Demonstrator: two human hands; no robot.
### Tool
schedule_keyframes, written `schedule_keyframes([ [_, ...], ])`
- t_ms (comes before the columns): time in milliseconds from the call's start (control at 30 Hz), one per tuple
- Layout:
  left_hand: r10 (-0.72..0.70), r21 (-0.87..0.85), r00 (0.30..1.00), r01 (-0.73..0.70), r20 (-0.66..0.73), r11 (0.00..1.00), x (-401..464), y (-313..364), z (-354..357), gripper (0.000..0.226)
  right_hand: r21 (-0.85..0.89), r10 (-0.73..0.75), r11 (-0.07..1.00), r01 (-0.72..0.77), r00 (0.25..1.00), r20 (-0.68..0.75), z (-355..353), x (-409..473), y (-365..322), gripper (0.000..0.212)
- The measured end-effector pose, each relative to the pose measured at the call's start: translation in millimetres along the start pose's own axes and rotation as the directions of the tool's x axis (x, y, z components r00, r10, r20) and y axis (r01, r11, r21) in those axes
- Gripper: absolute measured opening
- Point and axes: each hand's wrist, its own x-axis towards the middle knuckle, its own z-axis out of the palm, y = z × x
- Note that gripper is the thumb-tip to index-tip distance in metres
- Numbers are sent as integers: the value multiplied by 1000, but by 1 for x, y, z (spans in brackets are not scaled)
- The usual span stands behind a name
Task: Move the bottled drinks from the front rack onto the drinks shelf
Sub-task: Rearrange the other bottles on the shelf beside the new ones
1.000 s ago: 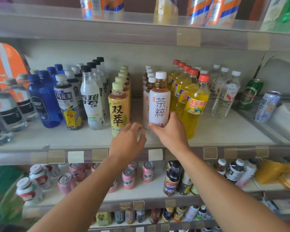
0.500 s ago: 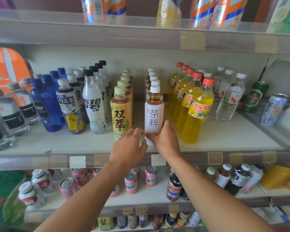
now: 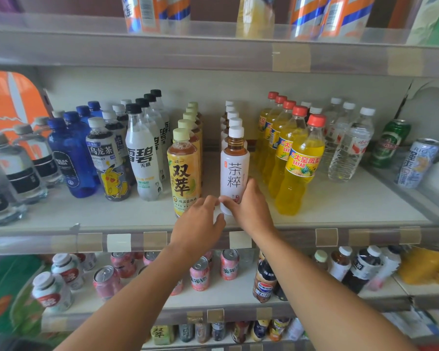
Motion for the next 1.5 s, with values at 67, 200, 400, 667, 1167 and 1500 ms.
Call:
schedule_keyframes([
  [67,4,-22,1000,-4,21,1000,2,2,3,36,26,3,1000,-3,1000,21,-3,1,4,65],
  [200,-8,-70,999,10,31,998,8,10,10,42,73,-40,997,40,999,-10,-21,2,3,71],
  [400,-156,-219,983,173,92,960,24,18,17,47,141,-220,964,224,975,-40,-44,16,-12,63],
  [667,-194,-267,975,217,111,939,36,15,20,50,34,-308,950,310,950,-42,-57,35,-23,58],
  [1167,-172,-188,977,193,123,963,37,18,21,44,-127,-357,925,357,934,25,-67,36,-25,56],
  [1500,77,248,996,-64,-41,967,10,33,10,34,-596,-485,663,453,866,120,-89,2,-10,30],
])
